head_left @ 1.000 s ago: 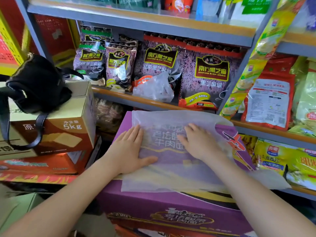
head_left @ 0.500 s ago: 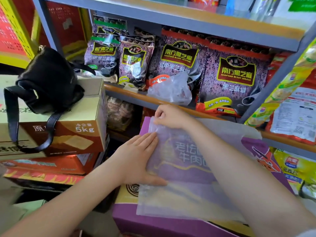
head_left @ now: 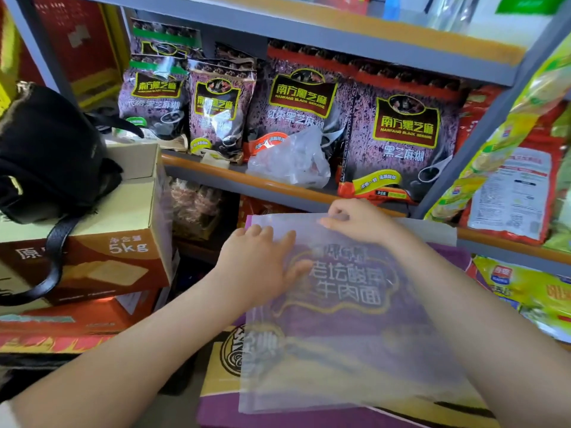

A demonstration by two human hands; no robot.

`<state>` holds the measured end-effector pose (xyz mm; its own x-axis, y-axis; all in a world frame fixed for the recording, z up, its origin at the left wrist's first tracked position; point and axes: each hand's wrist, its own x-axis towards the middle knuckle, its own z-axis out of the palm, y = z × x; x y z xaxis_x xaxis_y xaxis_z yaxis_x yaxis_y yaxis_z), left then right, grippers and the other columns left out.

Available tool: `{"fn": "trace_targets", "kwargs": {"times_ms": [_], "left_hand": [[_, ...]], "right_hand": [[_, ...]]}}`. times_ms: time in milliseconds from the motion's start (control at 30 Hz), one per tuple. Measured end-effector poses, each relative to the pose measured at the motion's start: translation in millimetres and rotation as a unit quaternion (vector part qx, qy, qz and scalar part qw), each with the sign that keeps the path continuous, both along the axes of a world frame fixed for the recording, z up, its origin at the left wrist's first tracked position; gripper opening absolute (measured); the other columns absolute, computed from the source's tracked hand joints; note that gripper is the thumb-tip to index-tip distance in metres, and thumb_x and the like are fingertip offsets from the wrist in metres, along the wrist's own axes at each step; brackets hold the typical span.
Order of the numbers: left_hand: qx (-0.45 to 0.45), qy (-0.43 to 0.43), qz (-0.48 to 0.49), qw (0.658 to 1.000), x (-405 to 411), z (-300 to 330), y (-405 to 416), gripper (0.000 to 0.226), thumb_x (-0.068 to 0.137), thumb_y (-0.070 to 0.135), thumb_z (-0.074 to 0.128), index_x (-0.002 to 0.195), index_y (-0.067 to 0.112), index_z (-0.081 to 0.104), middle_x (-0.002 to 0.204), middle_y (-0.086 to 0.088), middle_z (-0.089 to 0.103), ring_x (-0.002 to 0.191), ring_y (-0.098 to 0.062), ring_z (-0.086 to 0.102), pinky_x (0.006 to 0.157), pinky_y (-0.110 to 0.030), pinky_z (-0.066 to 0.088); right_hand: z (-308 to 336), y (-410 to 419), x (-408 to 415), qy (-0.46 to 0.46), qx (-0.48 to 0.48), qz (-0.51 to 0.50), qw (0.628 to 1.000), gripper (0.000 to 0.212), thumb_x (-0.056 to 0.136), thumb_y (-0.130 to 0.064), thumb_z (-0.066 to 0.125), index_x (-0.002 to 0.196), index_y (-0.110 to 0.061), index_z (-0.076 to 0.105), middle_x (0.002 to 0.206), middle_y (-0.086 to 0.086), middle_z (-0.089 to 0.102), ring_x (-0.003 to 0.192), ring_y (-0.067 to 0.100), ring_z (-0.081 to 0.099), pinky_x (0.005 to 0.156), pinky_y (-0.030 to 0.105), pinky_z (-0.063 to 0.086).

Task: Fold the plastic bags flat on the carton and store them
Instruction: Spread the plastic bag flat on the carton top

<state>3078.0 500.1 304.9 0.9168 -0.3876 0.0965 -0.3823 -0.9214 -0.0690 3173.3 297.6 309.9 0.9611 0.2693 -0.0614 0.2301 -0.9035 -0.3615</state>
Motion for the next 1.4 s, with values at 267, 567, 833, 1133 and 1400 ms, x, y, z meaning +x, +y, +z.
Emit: {"fn": "trace_targets", "kwargs": {"times_ms": [267,567,833,1133,1400], "left_hand": [[-0.095,-0.001,0.103,0.99,16.2,-28.4,-40.6,0.053,0.095,0.048,0.026,0.116,0.002,0.042,0.119,-0.017,0.047,0.111,-0.035,0.045,0.088,-0.041,0.038],[-0.104,0.017,-0.001,0.994,16.0,-38.3,-44.4,0.104,0.07,0.075,-0.007,0.145,0.007,0.018,0.154,-0.011,0.012,0.142,-0.027,0.011,0.113,-0.036,-0.001],[-0.071,0.096,-0.05,0.992,13.8,-37.1,-45.7,0.123,0.046,0.085,-0.028,0.147,0.021,0.001,0.156,-0.001,-0.005,0.143,-0.016,-0.003,0.115,-0.029,-0.002],[-0.111,-0.01,-0.121,0.986,-4.3,-20.9,-46.5,0.082,0.085,0.069,0.011,0.133,0.011,0.044,0.139,-0.014,0.044,0.125,-0.03,0.045,0.102,-0.043,0.038],[-0.195,0.026,-0.147,0.969,-90.8,-15.1,-20.7,0.061,0.077,0.072,0.038,0.101,0.021,0.062,0.095,0.004,0.058,0.085,-0.009,0.055,0.073,-0.023,0.045]], "right_hand": [[13.0,-81.3,-4.0,0.039,-0.077,-0.001,0.996,0.036,0.088,-0.026,0.057,0.055,-0.02,0.044,0.062,-0.003,0.05,0.071,0.021,0.051,0.066,0.035,0.039],[-16.0,-36.6,-42.5,-0.21,-0.185,-0.014,0.96,0.034,0.095,-0.018,0.04,0.127,-0.01,0.047,0.133,0.011,0.047,0.124,0.031,0.039,0.107,0.038,0.023],[-38.1,-72.8,-39.0,0.01,-0.152,0.012,0.988,0.059,0.097,-0.052,0.016,0.15,-0.027,0.005,0.159,-0.003,0.004,0.146,0.015,0.005,0.118,0.037,0.004],[-6.8,-93.8,-93.8,-0.123,-0.072,0.01,0.99,0.055,0.097,-0.038,0.036,0.146,-0.017,0.025,0.157,0.004,0.015,0.143,0.022,0.019,0.115,0.036,0.017],[5.0,-44.8,-172.0,-0.048,-0.084,0.317,0.943,0.05,0.081,-0.051,0.06,0.121,-0.021,0.052,0.135,-0.003,0.04,0.118,0.015,0.045,0.091,0.032,0.041]]}}
